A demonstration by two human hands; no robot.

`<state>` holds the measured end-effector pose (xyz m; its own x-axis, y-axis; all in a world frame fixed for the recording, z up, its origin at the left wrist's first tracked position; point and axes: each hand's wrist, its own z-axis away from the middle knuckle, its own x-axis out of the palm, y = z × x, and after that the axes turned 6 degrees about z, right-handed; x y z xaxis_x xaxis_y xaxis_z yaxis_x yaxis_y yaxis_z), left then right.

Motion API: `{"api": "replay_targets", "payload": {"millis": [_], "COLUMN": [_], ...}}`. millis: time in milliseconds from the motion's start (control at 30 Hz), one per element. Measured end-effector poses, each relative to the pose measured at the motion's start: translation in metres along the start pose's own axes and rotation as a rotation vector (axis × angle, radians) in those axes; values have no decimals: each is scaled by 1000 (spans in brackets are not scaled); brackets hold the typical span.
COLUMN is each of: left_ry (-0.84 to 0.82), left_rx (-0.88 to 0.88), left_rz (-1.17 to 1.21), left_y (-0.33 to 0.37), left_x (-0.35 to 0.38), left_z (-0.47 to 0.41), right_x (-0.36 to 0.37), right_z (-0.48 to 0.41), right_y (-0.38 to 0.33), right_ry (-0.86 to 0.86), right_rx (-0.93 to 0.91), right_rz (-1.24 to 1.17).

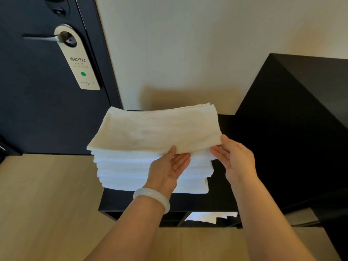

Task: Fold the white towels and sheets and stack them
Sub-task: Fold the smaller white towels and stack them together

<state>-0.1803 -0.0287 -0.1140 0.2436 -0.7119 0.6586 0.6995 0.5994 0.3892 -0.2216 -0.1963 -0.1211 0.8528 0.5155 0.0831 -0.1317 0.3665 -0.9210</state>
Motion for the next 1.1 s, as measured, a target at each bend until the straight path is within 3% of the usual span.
{"api": "replay_targets", "payload": {"millis": [267,433,533,633,867,967,1100], "left_ry": [-22,-22,-18,1,25,27,10], "left_rx": [-8,23,32,23,25,13,19], "left_rz": [91,136,127,111,2,-9,76], "left_y": [-13,-14,-15,-14,-11,-10,-9], "left_x": [4,11,13,12,10,4,4], "left_z": [-2,-3,-5,-7,-8,-6,-6], "right_x": [19,27,26,23,28,26,38], "right_z": [-22,-33,-43,-55,-61,-63,-63], "right_y": [-48,-50,-40,-24,-21,-20,-47], "right_ry": [-163,-239,-232,-175,-63,-102,-151], "right_rx": [102,-124,-120,-71,-389,-322,-289], "right_rz": [274,343,353,521,728,864,744]}}
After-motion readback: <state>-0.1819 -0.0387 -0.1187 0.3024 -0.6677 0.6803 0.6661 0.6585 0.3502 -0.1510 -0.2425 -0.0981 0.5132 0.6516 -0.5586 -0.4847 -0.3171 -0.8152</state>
